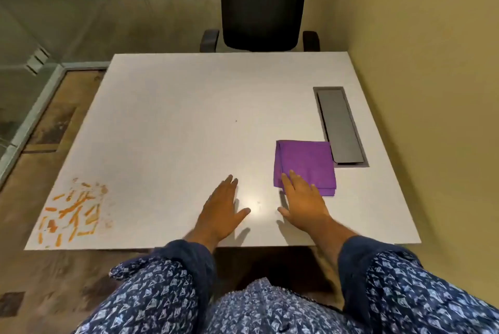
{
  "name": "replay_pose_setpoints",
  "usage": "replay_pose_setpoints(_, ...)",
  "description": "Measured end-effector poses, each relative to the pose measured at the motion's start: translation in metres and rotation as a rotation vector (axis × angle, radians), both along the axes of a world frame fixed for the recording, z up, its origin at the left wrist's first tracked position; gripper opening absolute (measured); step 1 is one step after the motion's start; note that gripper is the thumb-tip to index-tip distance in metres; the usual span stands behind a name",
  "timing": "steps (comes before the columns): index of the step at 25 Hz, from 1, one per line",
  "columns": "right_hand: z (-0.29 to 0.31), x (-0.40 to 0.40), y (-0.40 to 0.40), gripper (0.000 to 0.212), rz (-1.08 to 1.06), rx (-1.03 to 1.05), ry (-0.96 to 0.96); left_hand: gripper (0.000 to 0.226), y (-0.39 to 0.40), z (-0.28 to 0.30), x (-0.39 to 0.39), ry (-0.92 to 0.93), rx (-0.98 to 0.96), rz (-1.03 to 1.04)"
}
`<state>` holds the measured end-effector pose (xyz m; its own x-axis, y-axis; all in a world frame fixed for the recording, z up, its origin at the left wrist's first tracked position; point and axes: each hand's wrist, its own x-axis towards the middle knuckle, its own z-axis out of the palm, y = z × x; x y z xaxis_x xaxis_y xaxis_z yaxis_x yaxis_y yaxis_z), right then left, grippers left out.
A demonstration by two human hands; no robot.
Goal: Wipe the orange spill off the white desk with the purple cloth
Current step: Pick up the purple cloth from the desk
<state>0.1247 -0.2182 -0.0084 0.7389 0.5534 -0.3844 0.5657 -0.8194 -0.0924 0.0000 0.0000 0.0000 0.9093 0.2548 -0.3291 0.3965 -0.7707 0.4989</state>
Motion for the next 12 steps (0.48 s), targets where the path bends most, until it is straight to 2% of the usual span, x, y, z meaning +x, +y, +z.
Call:
replay_pose_setpoints(2, -0.008, 0.010, -0.015, 0.089, -0.032, -0.030, 0.014, 0.090, -0.015, -0.004, 0.016, 0.055, -0.108, -0.055)
replay_pose_setpoints(4, -0.019, 0.020, -0.028, 0.073, -0.050, -0.036, 0.036, 0.087, -0.028, -0.006, 0.033, 0.085, -0.135, -0.062)
replay_pose_setpoints(7, -0.030, 0.033, -0.032, 0.064, -0.068, -0.049, 0.115, 0.084, -0.042, -0.013, 0.055, 0.127, -0.129, -0.038)
replay_pose_setpoints(12, -0.040, 0.053, -0.025, 0.051, 0.035, -0.159, 0.188, 0.083, -0.051, -0.021, 0.064, 0.204, -0.134, -0.057)
